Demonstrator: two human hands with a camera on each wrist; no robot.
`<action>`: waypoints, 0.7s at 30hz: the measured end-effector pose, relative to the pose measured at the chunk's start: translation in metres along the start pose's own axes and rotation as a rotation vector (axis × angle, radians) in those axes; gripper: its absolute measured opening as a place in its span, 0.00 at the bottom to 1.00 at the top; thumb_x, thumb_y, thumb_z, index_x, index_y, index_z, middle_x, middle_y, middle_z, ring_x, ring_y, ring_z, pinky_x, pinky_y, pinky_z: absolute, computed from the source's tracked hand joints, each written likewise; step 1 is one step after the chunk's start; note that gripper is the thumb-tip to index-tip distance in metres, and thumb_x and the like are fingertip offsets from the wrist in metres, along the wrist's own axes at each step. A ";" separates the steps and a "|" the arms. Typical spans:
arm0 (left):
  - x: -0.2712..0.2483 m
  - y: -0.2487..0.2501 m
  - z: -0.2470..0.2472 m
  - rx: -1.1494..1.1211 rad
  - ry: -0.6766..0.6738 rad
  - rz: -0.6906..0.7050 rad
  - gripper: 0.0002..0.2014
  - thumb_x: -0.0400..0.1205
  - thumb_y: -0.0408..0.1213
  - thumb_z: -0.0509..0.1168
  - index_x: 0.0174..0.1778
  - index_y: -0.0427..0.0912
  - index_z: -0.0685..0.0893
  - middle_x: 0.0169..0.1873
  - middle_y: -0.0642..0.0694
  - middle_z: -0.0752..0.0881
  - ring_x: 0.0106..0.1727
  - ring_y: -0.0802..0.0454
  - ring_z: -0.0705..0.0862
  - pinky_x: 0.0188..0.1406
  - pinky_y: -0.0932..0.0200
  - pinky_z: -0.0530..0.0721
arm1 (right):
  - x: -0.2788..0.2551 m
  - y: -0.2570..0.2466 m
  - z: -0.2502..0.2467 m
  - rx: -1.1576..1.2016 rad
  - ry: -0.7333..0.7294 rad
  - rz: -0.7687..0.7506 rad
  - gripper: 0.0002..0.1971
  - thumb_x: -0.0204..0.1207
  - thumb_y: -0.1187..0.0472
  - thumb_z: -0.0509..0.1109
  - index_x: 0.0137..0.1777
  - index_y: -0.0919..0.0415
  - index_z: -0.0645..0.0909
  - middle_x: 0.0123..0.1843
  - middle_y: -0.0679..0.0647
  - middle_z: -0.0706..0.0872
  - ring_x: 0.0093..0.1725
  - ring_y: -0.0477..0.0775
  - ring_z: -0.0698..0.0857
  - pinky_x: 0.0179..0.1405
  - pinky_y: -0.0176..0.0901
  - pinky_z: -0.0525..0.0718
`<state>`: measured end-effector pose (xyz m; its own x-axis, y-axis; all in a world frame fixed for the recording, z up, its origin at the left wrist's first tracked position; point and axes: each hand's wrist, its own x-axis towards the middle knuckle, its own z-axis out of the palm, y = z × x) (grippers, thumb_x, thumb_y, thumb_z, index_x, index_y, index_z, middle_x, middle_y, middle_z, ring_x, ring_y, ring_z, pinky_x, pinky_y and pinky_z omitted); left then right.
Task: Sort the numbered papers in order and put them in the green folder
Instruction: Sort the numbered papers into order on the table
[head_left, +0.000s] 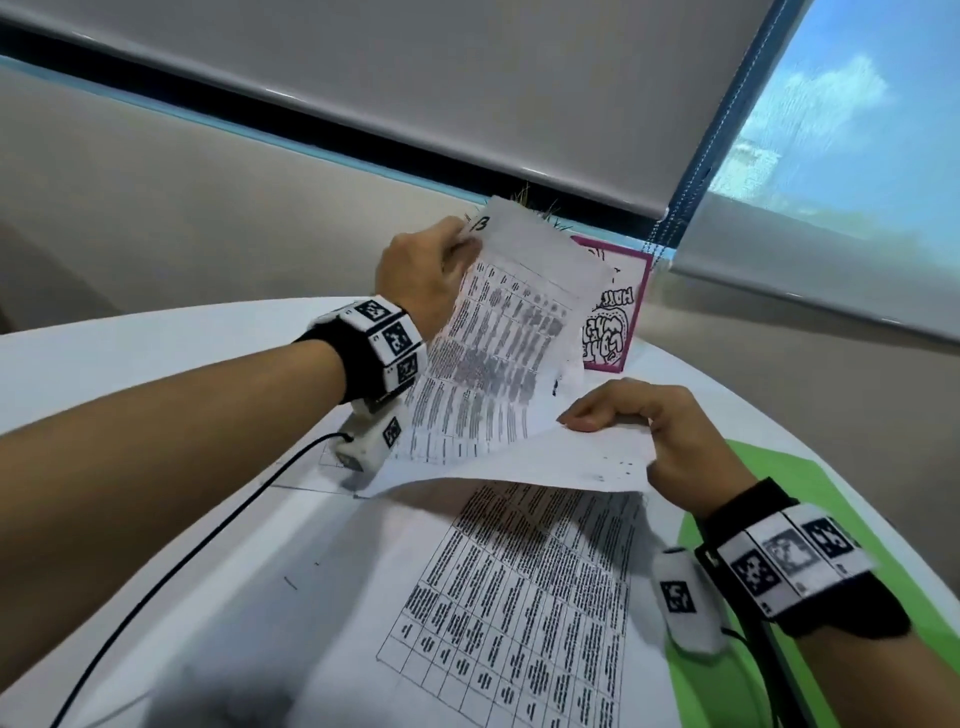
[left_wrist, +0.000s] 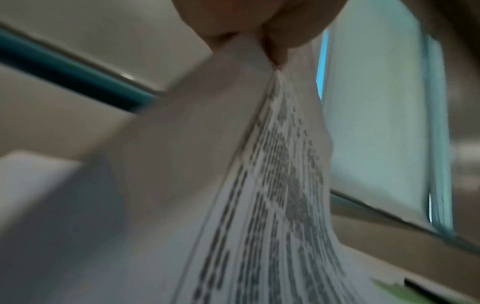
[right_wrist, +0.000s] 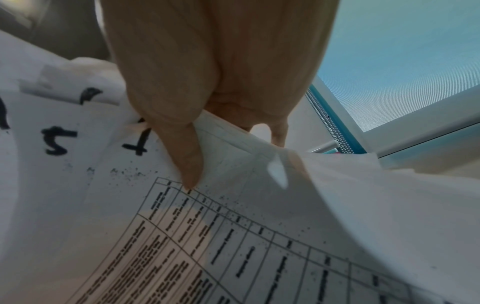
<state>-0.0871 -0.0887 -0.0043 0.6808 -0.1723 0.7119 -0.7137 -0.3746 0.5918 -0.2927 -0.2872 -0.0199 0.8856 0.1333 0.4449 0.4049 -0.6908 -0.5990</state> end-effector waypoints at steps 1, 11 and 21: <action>-0.002 -0.001 0.000 -0.066 -0.050 -0.047 0.15 0.83 0.50 0.65 0.45 0.39 0.83 0.34 0.43 0.87 0.32 0.46 0.83 0.30 0.52 0.83 | 0.000 0.000 0.000 -0.002 -0.006 0.009 0.08 0.64 0.69 0.76 0.43 0.69 0.88 0.50 0.56 0.92 0.51 0.50 0.91 0.50 0.49 0.90; -0.043 -0.015 -0.002 0.233 -0.823 -0.122 0.10 0.79 0.42 0.71 0.50 0.41 0.87 0.45 0.42 0.88 0.46 0.45 0.86 0.45 0.55 0.82 | 0.006 -0.014 -0.014 -0.031 -0.072 0.059 0.26 0.61 0.89 0.70 0.42 0.56 0.89 0.50 0.54 0.93 0.52 0.50 0.91 0.49 0.39 0.87; -0.053 -0.013 0.006 0.143 -1.180 -0.105 0.21 0.85 0.51 0.61 0.27 0.47 0.73 0.28 0.50 0.76 0.31 0.54 0.72 0.32 0.59 0.70 | 0.030 0.004 -0.006 -0.160 -0.044 0.173 0.07 0.71 0.71 0.77 0.45 0.60 0.91 0.45 0.51 0.93 0.49 0.49 0.90 0.52 0.36 0.85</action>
<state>-0.1129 -0.0800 -0.0518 0.5197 -0.8376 -0.1686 -0.6716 -0.5224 0.5254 -0.2657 -0.2900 -0.0047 0.9492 0.0315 0.3132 0.2082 -0.8092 -0.5495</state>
